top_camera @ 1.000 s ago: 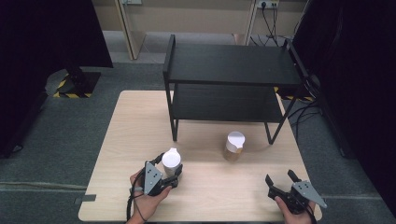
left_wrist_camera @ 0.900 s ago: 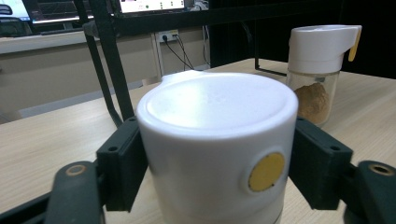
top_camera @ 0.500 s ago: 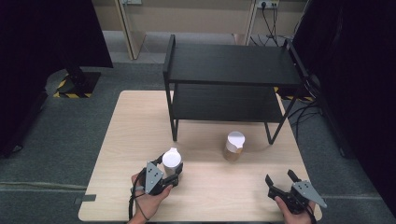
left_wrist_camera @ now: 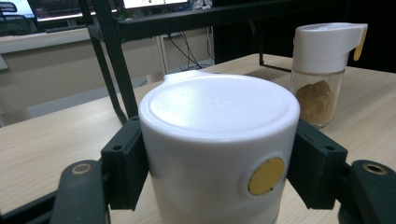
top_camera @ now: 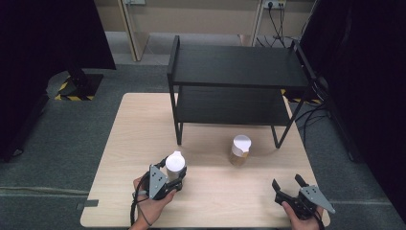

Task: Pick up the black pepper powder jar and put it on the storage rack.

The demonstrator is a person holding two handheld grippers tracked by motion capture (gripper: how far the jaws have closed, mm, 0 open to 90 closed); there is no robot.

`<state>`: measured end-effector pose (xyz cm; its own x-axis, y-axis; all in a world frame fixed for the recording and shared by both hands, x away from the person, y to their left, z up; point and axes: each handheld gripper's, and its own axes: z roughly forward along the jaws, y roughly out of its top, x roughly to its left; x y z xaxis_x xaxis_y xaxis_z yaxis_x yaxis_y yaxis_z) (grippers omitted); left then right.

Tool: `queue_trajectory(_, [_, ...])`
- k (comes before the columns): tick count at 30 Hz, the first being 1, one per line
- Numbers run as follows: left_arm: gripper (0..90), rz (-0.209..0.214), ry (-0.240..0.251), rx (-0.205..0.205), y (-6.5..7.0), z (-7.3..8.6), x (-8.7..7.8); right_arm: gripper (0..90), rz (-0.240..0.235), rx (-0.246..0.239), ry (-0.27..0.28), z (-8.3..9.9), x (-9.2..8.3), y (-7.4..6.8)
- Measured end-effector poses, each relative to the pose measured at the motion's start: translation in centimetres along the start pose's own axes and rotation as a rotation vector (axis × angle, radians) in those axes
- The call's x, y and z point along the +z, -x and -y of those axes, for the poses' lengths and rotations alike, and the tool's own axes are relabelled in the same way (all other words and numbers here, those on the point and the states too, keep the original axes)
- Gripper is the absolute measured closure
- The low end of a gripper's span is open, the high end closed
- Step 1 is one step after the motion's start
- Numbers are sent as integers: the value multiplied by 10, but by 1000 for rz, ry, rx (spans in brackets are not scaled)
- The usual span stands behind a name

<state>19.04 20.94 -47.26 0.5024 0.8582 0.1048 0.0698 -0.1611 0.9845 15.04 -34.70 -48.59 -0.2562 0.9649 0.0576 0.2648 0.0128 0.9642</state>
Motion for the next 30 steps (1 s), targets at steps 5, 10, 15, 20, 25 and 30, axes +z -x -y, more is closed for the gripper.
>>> queue_trajectory(5, [305,-3,21,8,0,-8,0,88,1,1,2,0,0,0])
queue_trajectory(10, [305,-2,44,10,0,-16,0,88,1,2,1,0,0,0])
queue_trajectory(15, [305,-8,63,16,-1,-24,0,88,1,3,2,0,0,0])
queue_trajectory(20, [306,-12,83,13,-2,-30,1,88,1,1,0,0,0,0])
queue_trajectory(25, [306,-13,102,14,-2,-37,1,88,2,2,0,0,0,0])
queue_trajectory(30, [305,-17,124,7,-2,-45,3,88,2,7,1,0,0,0])
